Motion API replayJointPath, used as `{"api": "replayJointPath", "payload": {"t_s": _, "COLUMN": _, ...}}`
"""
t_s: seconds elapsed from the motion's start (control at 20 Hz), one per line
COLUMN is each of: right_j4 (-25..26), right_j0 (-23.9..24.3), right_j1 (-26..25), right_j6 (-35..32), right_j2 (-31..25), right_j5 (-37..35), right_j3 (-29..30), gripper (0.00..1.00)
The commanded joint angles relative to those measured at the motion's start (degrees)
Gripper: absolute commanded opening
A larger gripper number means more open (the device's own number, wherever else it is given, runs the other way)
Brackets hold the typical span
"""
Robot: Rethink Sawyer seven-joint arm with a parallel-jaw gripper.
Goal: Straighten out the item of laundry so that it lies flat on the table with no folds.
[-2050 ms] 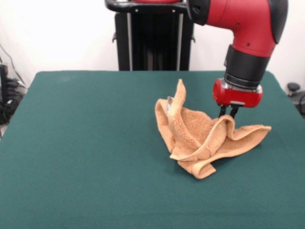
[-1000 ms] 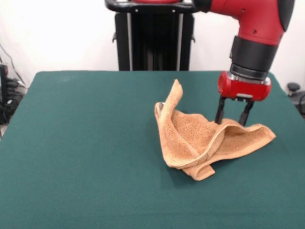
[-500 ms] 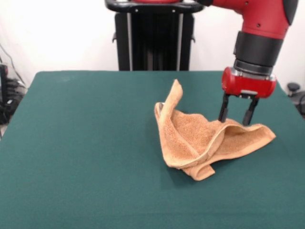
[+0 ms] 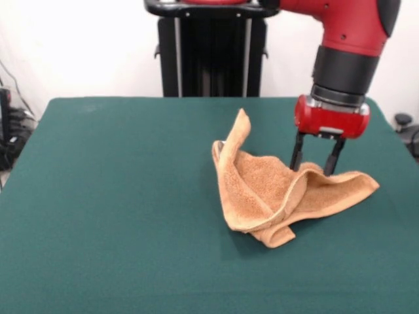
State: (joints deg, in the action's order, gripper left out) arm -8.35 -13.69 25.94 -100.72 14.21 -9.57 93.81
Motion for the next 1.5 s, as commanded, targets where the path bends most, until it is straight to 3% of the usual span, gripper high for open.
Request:
{"api": "replayJointPath", "payload": {"t_s": 0.05, "right_j4": -0.94, "right_j0": 4.43, "right_j1": -3.87, "right_j6": -6.48, "right_j2": -6.89, "right_j5": -4.62, "right_j3": -4.38, "gripper": 1.0}}
{"api": "replayJointPath", "payload": {"t_s": 0.7, "right_j4": 1.89, "right_j0": 12.46, "right_j1": -6.65, "right_j6": -0.23, "right_j2": -13.29, "right_j5": -10.78, "right_j3": -11.69, "gripper": 1.0}}
{"api": "replayJointPath", "payload": {"t_s": 0.95, "right_j4": 2.11, "right_j0": 12.14, "right_j1": -7.38, "right_j6": -1.49, "right_j2": -12.82, "right_j5": -11.82, "right_j3": -13.15, "gripper": 1.0}}
{"api": "replayJointPath", "payload": {"t_s": 1.5, "right_j4": 2.91, "right_j0": 8.86, "right_j1": -10.78, "right_j6": -4.91, "right_j2": -10.44, "right_j5": -5.31, "right_j3": -13.83, "gripper": 1.0}}
